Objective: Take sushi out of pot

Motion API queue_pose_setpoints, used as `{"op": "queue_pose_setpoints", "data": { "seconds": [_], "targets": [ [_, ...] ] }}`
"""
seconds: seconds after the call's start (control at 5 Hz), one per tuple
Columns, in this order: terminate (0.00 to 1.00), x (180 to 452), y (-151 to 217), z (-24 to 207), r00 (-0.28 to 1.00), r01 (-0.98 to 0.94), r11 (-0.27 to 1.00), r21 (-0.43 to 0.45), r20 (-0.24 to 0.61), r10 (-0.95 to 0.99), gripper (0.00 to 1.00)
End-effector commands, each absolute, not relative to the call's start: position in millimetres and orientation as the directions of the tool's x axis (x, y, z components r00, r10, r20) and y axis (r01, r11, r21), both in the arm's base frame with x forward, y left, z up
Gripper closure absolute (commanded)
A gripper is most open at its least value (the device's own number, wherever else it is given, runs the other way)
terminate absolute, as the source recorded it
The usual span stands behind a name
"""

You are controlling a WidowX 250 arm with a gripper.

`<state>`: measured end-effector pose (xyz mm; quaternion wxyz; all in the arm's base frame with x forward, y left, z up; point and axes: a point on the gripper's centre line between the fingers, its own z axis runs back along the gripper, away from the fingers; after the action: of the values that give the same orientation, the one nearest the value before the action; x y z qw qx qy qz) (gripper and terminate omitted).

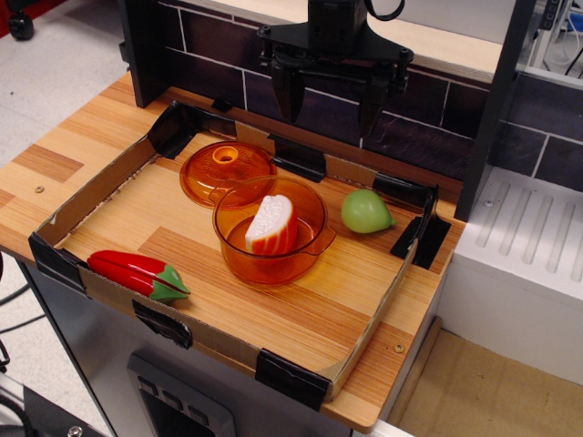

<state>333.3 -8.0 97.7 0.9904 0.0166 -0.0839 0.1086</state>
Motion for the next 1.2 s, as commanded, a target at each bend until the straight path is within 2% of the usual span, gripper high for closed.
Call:
{"op": "queue_pose_setpoints", "data": {
  "seconds": [0.0, 0.2, 0.4, 0.6, 1.0],
  "targets": [
    [0.00, 333.3, -8.0, 97.7, 0.962, -0.218, 0.976, 0.015, 0.170, 0.212, 0.00],
    [0.00, 325.4, 6.1, 105.3, 0.957, -0.227, 0.974, 0.000, 0.187, 0.223, 0.00],
    [0.00, 315.7, 27.0, 105.8, 0.972, -0.197, 0.980, -0.026, 0.127, 0.199, 0.00],
    [0.00, 306.9, 40.8, 100.0, 0.972, -0.189, 0.982, -0.015, 0.140, 0.189, 0.00],
    [0.00, 288.5, 48.0, 71.5, 0.977, -0.204, 0.978, -0.033, 0.062, 0.206, 0.00]
  ]
}}
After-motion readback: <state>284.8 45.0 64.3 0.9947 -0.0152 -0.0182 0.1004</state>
